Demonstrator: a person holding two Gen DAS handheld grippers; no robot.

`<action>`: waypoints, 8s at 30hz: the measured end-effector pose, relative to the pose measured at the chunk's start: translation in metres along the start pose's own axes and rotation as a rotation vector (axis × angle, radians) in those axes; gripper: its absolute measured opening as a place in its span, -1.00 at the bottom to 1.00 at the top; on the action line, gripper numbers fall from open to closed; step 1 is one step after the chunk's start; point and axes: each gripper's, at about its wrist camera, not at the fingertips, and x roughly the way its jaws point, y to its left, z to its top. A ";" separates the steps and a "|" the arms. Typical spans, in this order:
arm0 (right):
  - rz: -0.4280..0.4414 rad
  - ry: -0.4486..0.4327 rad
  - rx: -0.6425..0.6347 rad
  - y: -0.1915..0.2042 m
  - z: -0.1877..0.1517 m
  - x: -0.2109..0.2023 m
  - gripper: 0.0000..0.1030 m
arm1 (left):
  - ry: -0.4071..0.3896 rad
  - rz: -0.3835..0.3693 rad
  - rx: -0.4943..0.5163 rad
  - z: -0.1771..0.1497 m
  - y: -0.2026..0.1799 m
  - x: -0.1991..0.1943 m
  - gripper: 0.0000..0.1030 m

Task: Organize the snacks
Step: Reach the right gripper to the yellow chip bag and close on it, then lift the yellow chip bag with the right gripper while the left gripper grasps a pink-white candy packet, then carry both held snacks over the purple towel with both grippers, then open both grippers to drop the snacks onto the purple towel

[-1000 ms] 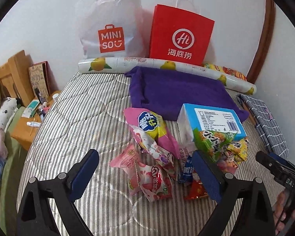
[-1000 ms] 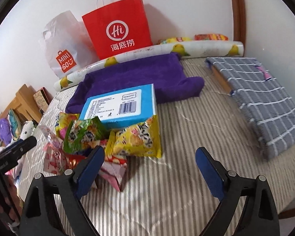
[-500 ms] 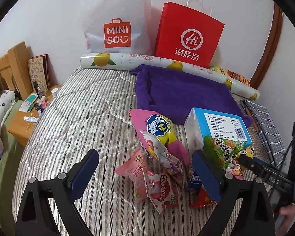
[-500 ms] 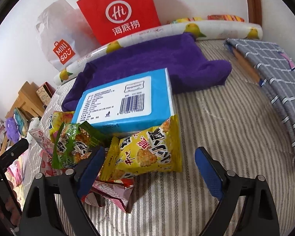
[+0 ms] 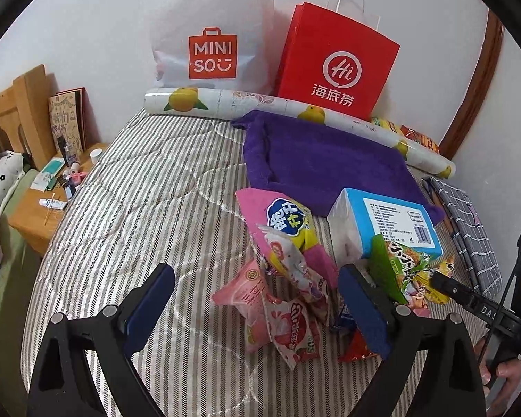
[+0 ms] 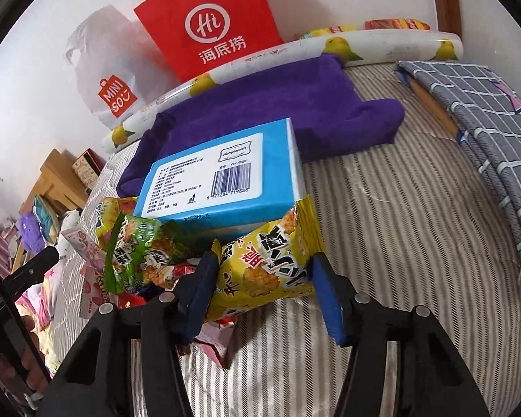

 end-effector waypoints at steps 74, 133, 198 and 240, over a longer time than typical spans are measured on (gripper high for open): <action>-0.221 -0.137 -0.113 -0.027 -0.060 -0.046 0.04 | 0.154 -0.033 0.036 -0.066 0.012 -0.008 -0.84; -0.137 -0.251 -0.202 0.042 0.026 -0.121 -0.01 | 0.051 -0.213 0.130 0.046 -0.084 -0.032 -0.39; -0.135 -0.158 -0.284 0.002 0.243 0.087 -0.02 | 0.170 -0.068 0.109 0.204 -0.081 0.196 -0.39; -0.150 0.088 -0.340 0.006 0.228 0.166 0.21 | 0.345 -0.082 0.150 0.183 -0.099 0.249 0.09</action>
